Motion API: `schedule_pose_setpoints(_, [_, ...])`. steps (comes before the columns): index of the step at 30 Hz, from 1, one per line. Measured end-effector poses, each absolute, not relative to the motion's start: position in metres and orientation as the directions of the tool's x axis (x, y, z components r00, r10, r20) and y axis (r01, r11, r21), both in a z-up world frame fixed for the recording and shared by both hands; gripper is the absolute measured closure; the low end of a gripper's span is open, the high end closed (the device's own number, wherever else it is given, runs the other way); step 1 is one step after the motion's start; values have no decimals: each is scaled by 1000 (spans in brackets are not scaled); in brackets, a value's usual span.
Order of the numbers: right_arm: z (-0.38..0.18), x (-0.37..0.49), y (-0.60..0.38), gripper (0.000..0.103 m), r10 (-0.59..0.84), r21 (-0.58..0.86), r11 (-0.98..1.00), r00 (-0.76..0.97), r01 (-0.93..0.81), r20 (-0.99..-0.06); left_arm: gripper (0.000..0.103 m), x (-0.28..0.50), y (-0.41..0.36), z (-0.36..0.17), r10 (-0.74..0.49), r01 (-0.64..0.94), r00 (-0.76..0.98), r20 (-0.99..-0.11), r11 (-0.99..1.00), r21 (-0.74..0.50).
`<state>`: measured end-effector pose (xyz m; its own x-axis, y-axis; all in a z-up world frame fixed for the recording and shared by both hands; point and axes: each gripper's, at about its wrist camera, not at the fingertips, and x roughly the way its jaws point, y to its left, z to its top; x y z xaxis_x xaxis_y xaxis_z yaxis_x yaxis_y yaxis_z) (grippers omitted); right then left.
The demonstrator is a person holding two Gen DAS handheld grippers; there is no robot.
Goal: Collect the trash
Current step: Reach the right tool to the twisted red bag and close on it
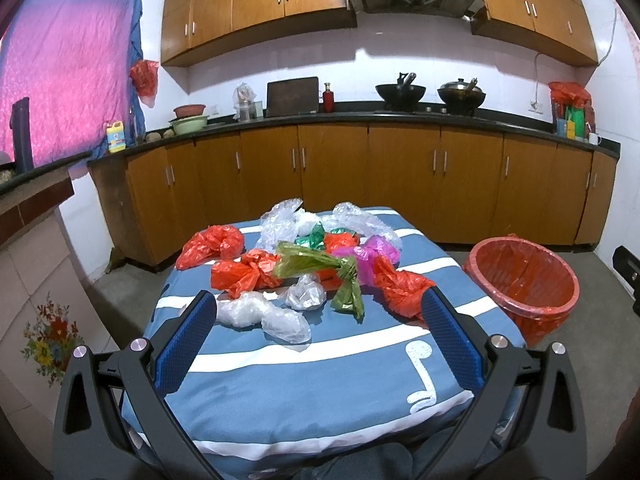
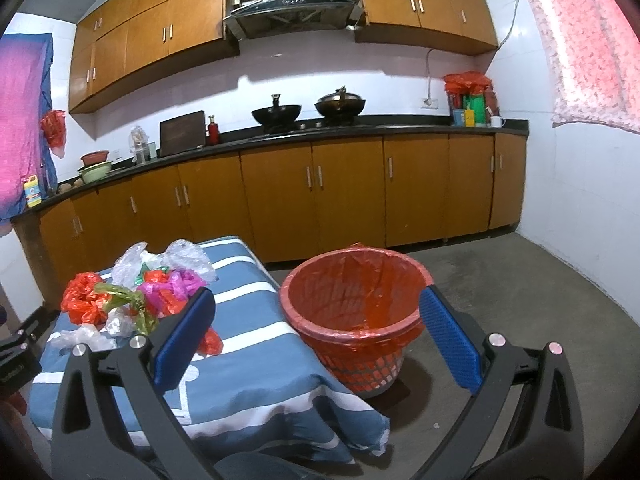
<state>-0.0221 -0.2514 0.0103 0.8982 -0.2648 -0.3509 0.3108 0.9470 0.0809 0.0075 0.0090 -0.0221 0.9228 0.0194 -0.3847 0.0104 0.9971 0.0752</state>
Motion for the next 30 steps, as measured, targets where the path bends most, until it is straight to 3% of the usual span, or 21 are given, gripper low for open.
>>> schedule_pose_setpoints(6, [4, 2, -237, 6, -194, 96, 963, 897, 251, -397, 2, 18, 33, -23, 71, -51, 910, -408, 997, 58])
schedule_pose_setpoints(13, [-14, 40, -205, 20, -83, 117, 981, 882, 153, -463, 4, 38, 82, -23, 179, -170, 894, -412, 984, 59])
schedule_pose_setpoints(17, [-21, 74, -188, 22, -48, 87, 991, 866, 105, -498, 4, 50, 108, -27, 224, -222, 881, -416, 974, 54])
schedule_pose_setpoints(30, [-73, 173, -150, 25, -1, 34, 999, 763, 30, -646, 9, 92, 149, -57, 219, -234, 849, -480, 972, 30])
